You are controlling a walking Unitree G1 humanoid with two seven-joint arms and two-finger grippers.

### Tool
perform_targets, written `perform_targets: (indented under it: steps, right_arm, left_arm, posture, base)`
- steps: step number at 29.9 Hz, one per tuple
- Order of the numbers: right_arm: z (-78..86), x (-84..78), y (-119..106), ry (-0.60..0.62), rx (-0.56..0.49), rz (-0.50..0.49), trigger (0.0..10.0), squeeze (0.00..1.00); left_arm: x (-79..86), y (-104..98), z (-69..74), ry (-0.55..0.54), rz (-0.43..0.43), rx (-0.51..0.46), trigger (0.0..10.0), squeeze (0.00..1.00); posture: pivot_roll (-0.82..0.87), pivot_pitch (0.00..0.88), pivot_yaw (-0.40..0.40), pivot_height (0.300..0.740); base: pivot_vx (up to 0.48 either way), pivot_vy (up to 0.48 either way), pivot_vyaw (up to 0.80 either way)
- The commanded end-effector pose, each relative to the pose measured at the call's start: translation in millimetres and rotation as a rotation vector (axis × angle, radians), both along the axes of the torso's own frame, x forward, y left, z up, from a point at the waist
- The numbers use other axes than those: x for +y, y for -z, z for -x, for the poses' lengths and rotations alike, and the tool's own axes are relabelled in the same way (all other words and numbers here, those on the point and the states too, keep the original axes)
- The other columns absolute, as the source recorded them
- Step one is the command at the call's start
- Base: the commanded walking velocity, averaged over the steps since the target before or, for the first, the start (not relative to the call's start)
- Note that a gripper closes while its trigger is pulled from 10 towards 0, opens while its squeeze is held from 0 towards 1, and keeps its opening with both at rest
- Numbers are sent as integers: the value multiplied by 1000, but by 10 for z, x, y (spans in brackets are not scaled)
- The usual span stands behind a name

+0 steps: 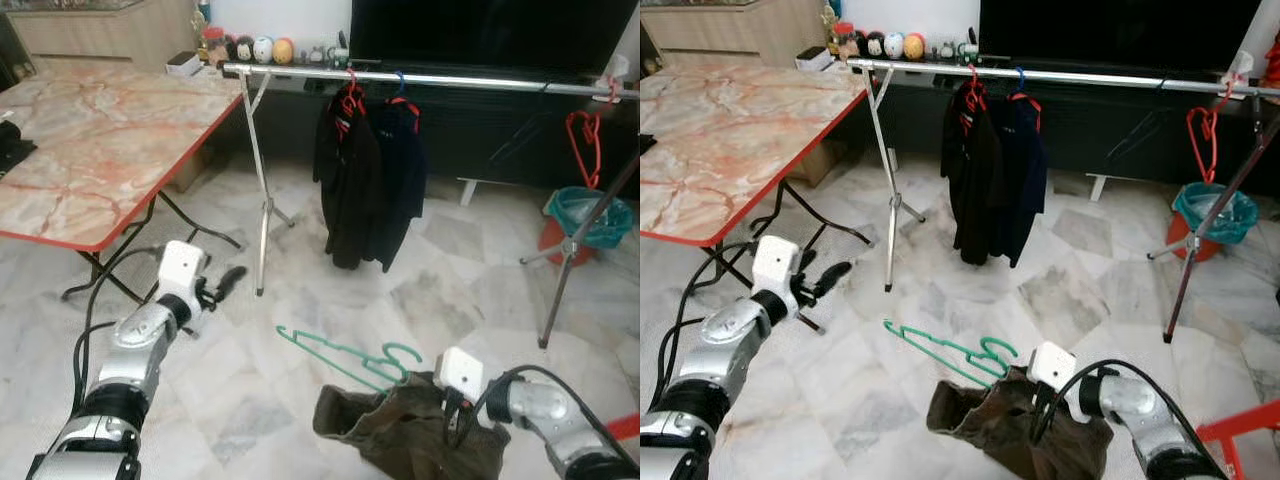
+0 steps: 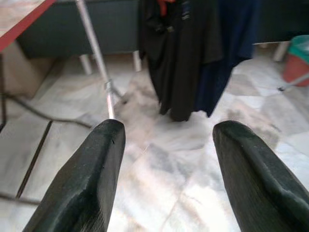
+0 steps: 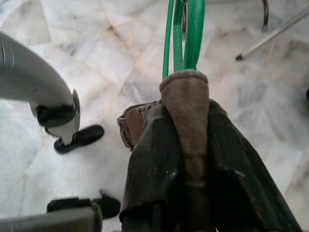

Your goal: Hang hanger

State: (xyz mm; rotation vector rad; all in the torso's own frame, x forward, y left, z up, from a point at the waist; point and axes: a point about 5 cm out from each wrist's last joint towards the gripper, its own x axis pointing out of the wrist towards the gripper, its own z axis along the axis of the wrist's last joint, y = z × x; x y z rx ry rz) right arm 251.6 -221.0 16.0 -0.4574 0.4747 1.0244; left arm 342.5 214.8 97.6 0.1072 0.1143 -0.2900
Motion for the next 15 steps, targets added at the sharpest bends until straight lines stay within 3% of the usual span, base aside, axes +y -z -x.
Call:
perform_targets:
  steps: [1,3,6,8,9,15]
  right_arm:
    - [-1,-5,29,33,-28,23,0,0]
    - [21,-16,86,64,-32,58,0,0]
    - [-15,-52,122,177,-70,94,0,0]
    - [-22,-55,123,188,-80,103,0,0]
    - [-70,-49,85,230,-104,67,0,0]
    - [-128,-26,15,210,-146,50,0,0]
  left_arm:
    - [36,51,1,-48,-6,19,10000,0]
    - [37,163,40,-67,-25,72,10000,0]
    - [30,343,113,-103,15,158,10000,0]
    - [30,375,126,-112,24,176,10000,0]
    - [17,479,174,-129,44,233,10000,0]
    - [-46,733,305,-132,52,398,10000,0]
  posture:
    - [75,0,-3,740]
    - [75,0,-3,740]
    - [78,0,0,740]
    - [78,0,0,740]
    - [82,3,4,740]
    - [78,5,8,740]
  base:
    - [0,0,0]
    - [0,0,0]
    - [0,0,0]
    - [0,0,0]
    - [0,0,0]
    - [0,0,0]
